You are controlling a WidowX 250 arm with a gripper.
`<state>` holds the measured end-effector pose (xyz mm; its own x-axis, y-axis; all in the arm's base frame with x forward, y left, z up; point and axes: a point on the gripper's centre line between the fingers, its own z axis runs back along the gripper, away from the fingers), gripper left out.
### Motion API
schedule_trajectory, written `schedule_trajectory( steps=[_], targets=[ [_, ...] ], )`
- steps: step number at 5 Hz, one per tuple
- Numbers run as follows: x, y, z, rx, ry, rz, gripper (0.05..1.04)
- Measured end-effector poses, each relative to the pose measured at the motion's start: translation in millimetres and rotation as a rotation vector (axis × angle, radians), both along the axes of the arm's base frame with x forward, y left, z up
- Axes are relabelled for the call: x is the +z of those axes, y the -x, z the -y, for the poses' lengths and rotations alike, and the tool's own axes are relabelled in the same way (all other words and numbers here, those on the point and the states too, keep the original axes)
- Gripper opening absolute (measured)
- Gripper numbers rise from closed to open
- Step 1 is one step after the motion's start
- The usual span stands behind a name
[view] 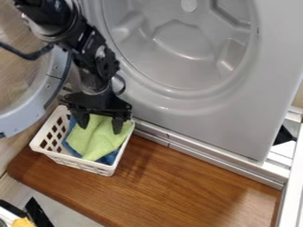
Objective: Put the green cloth in the laundry.
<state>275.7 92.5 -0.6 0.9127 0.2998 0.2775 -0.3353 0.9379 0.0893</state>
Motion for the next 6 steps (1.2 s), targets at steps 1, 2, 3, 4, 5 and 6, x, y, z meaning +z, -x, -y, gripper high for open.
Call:
schedule_trajectory(
  steps=[1, 2, 3, 4, 5, 6],
  targets=[
    [-7.0, -0.1, 4.4, -0.008, 0.027, 0.011, 0.964],
    [-25.0, 3.8, 3.6, 0.001, 0.017, -0.029, 0.662],
    [-32.2, -0.1, 6.8, 0.007, 0.008, -0.042, 0.381],
    [-32.5, -0.8, 7.2, 0.015, -0.002, -0.042, 0.172],
    [-32.4, 0.3, 9.2, 0.019, -0.002, -0.052, 0.085],
    [-13.0, -1.6, 8.4, 0.026, -0.038, -0.036, 0.083]
  ],
)
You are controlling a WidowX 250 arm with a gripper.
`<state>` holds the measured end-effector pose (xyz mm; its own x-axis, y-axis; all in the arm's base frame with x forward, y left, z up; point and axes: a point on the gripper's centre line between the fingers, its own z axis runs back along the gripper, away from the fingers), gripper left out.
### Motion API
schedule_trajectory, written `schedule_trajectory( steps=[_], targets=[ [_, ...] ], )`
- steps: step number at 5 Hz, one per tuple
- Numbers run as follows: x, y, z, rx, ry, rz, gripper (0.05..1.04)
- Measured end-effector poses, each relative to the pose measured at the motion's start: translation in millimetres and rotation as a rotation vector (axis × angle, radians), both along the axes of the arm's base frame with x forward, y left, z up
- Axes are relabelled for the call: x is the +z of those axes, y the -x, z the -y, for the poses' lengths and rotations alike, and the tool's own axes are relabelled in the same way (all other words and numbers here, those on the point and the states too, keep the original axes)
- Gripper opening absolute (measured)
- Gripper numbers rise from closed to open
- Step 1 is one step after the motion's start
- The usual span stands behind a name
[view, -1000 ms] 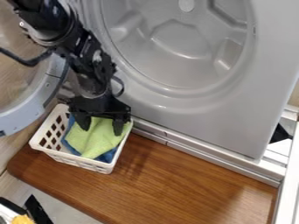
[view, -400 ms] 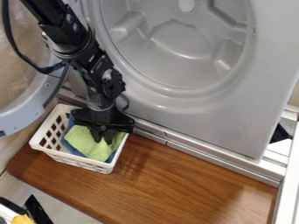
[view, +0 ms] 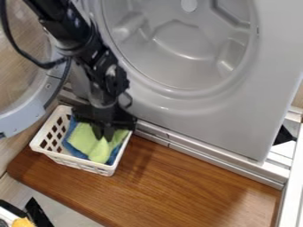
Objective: Put the green cloth in the laundry.
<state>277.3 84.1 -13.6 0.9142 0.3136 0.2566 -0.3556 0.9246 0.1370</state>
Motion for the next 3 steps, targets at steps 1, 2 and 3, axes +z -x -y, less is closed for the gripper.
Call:
schedule_trajectory(
  steps=[1, 2, 3],
  targets=[
    [40.3, -1.4, -1.2, 0.026, -0.046, 0.071, 0.082],
    [71.1, 3.2, 4.5, 0.033, -0.081, 0.116, 0.083],
    [97.4, -0.3, 20.2, -0.027, -0.088, 0.222, 0.082]
  ],
)
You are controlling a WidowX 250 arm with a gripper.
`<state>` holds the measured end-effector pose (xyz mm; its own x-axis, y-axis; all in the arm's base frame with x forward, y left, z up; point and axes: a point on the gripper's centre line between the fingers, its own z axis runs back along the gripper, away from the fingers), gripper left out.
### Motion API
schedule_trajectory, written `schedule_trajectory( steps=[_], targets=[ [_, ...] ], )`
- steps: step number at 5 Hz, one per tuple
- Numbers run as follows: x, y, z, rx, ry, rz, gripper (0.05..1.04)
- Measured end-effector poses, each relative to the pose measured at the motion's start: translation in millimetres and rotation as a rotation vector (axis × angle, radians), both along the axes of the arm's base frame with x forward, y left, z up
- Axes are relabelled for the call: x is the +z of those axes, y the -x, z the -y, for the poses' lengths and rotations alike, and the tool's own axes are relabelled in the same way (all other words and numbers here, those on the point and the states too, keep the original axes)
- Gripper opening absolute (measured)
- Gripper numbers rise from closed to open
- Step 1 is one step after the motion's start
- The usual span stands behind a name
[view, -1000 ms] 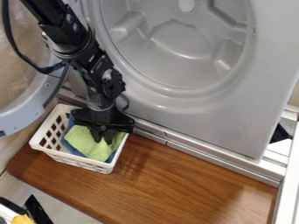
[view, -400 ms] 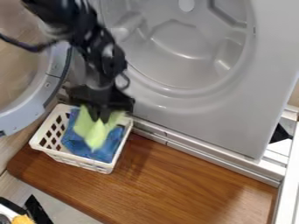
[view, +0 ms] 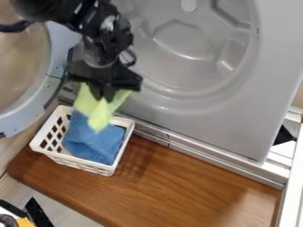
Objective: Put the green cloth in the laundry.
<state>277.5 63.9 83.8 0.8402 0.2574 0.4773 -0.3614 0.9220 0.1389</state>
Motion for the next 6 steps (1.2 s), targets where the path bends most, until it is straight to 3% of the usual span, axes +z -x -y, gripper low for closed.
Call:
schedule_trajectory(
  steps=[2, 3, 5, 6],
  targets=[
    [16.4, -39.9, 27.4, -0.172, -0.008, 0.192, 0.082],
    [10.0, -64.0, 36.9, -0.213, -0.018, 0.208, 0.082],
    [-15.3, -118.7, 50.0, -0.292, 0.022, 0.255, 0.083],
    [-23.9, -133.7, 50.7, -0.316, 0.025, 0.24, 0.107]
  ],
)
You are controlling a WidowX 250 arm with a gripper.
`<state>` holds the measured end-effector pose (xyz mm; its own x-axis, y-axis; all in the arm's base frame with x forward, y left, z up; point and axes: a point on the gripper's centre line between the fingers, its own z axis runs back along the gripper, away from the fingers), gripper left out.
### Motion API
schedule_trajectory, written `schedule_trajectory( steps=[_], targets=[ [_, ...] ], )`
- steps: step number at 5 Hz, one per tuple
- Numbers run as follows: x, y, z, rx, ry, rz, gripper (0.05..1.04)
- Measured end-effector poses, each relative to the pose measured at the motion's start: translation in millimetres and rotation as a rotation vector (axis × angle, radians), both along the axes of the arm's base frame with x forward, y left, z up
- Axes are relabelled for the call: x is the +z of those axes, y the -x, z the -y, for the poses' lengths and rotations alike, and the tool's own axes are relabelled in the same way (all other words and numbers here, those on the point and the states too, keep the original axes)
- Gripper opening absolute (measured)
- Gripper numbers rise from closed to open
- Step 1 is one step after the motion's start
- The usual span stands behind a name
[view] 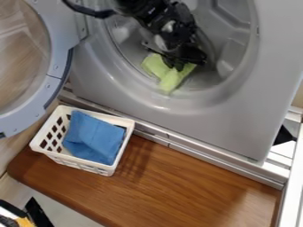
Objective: Put the green cloth in the laundry.
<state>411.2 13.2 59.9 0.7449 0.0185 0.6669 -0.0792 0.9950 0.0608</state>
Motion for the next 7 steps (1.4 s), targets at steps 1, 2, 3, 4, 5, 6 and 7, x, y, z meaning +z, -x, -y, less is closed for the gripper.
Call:
schedule_trajectory(
  steps=[1, 2, 3, 4, 5, 6, 7],
  targets=[
    [-2.8, 3.2, -2.6, 0.036, 0.009, -0.024, 0.303],
    [-6.1, 5.5, 0.1, 0.037, 0.016, -0.044, 0.578],
    [-7.8, 6.6, 1.4, 0.032, 0.023, -0.052, 0.906],
    [-7.4, 8.3, -2.9, 0.046, 0.038, -0.052, 1.009],
    [9.0, 9.6, -3.3, 0.036, 0.053, -0.036, 1.005],
    [23.1, 15.1, -7.2, 0.048, 0.03, -0.033, 1.001],
    [42.7, 26.5, -6.3, 0.066, 0.057, -0.015, 1.001]
  ],
)
